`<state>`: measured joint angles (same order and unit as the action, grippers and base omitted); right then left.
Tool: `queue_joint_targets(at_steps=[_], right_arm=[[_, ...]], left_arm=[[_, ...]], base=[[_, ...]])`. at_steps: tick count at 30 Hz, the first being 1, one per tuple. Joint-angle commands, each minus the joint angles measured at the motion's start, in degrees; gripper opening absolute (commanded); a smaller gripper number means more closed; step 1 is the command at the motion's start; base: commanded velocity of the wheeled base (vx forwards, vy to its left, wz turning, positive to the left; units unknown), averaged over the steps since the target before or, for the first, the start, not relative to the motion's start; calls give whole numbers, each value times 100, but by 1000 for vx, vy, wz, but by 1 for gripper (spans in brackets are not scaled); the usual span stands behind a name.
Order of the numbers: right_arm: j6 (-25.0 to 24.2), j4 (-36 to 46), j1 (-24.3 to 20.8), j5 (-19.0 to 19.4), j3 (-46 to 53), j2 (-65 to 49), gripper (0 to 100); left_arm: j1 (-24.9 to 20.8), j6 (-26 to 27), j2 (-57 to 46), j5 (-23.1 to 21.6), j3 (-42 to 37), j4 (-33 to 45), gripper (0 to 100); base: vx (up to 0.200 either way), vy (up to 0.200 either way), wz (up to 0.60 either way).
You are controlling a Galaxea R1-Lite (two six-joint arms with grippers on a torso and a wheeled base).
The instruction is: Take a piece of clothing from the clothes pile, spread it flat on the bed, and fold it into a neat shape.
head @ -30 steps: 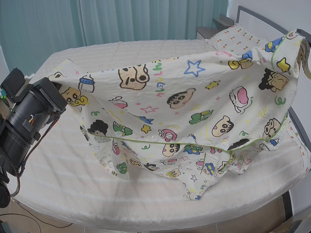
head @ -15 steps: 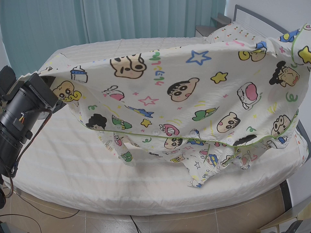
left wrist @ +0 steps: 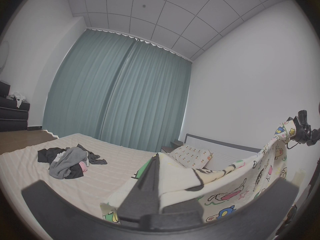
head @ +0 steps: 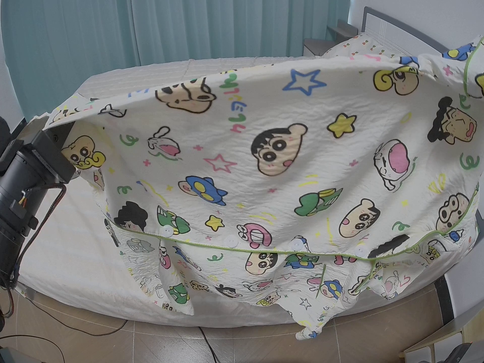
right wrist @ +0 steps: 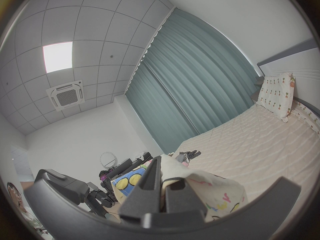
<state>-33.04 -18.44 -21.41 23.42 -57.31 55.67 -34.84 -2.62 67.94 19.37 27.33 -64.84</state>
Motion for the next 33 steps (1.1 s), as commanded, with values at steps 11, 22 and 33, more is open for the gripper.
queue_joint_targets(at_steps=[11,22,33], right_arm=[[-1,-10,5,5,809,163,0],[43,-89,260,-4,906,655,0],[43,-1065,506,14,906,1270,0]], left_arm=[[-5,-28,-26,14,-1160,15,0],[4,-292,193,14,-1195,15,0],[144,-300,1116,5,-430,-11,0]], base=[[0,0,0],[0,0,0],[0,0,0]])
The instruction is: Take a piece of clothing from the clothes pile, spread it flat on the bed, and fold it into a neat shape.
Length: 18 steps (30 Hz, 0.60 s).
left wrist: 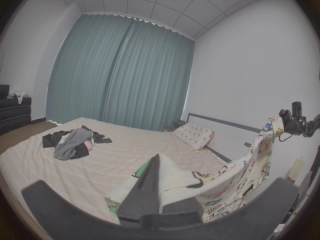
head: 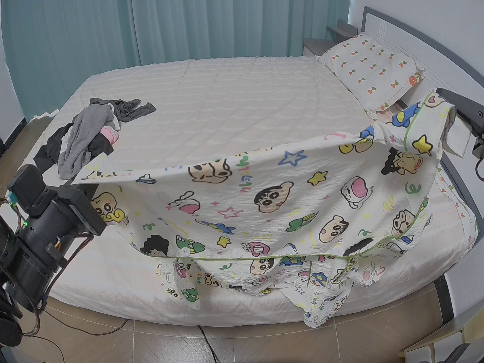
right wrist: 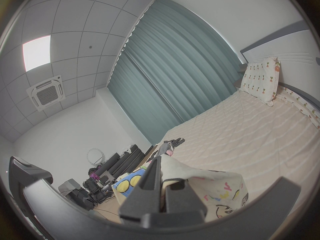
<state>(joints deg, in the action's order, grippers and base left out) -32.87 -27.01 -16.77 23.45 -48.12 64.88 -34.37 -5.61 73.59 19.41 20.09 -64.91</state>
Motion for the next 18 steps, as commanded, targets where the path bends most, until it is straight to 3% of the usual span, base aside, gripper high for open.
queue_joint_targets(at_steps=[1,18], right_arm=[[35,-217,43,10,-14,359,0],[61,-726,245,19,-444,1255,0]], left_arm=[[105,-2,577,2,303,-4,0],[413,-11,1781,-16,1111,-12,0]], base=[[200,0,0],[200,0,0]])
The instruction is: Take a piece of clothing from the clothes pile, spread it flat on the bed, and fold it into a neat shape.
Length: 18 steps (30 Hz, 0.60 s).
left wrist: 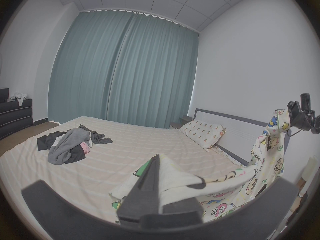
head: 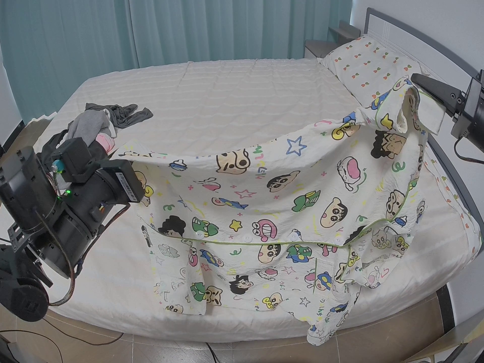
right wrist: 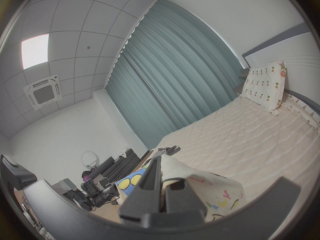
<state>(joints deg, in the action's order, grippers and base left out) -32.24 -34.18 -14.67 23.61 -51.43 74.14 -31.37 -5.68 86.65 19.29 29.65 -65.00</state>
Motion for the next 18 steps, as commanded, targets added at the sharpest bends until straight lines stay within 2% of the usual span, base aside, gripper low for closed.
queue_joint_targets(at_steps=[1,5,10,18], right_arm=[[-1,-18,43,3,-139,390,0],[-1,-159,69,12,-174,628,0],[-1,-291,87,12,-192,1050,0],[-1,-739,227,-6,-280,1761,0]], left_arm=[[166,-3,590,-4,217,-4,0],[351,-65,950,-4,463,-4,0],[421,-513,1618,-39,753,5,0],[693,-680,2576,-30,1263,-4,0]], base=[[0,0,0],[0,0,0],[0,0,0],[0,0,0]])
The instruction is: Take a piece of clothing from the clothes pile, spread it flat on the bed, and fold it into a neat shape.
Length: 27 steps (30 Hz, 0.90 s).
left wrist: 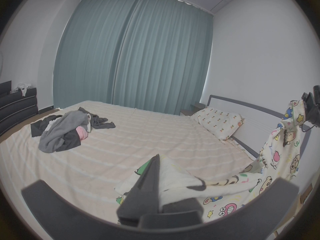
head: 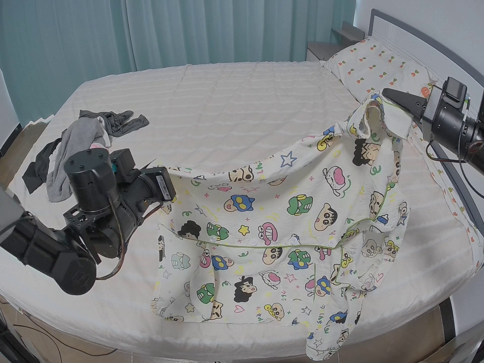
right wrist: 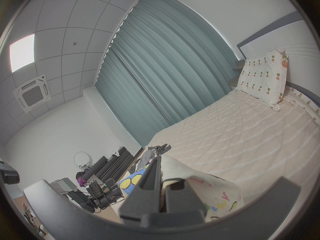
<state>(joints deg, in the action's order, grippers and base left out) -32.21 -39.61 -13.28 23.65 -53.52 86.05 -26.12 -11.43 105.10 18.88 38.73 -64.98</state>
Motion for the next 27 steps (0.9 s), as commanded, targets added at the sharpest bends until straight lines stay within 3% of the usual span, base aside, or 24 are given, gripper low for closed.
queue_joint_targets(at_steps=[1,5,27], right_arm=[[-14,-267,115,-10,-89,667,0],[-5,-355,123,-27,-106,808,0],[-5,-363,141,-27,-62,799,0]], left_arm=[[195,-131,872,10,495,2,0],[231,-333,1145,54,856,-6,0],[195,-359,890,45,776,11,0]], base=[[0,0,0],[0,0,0],[27,0,0]])
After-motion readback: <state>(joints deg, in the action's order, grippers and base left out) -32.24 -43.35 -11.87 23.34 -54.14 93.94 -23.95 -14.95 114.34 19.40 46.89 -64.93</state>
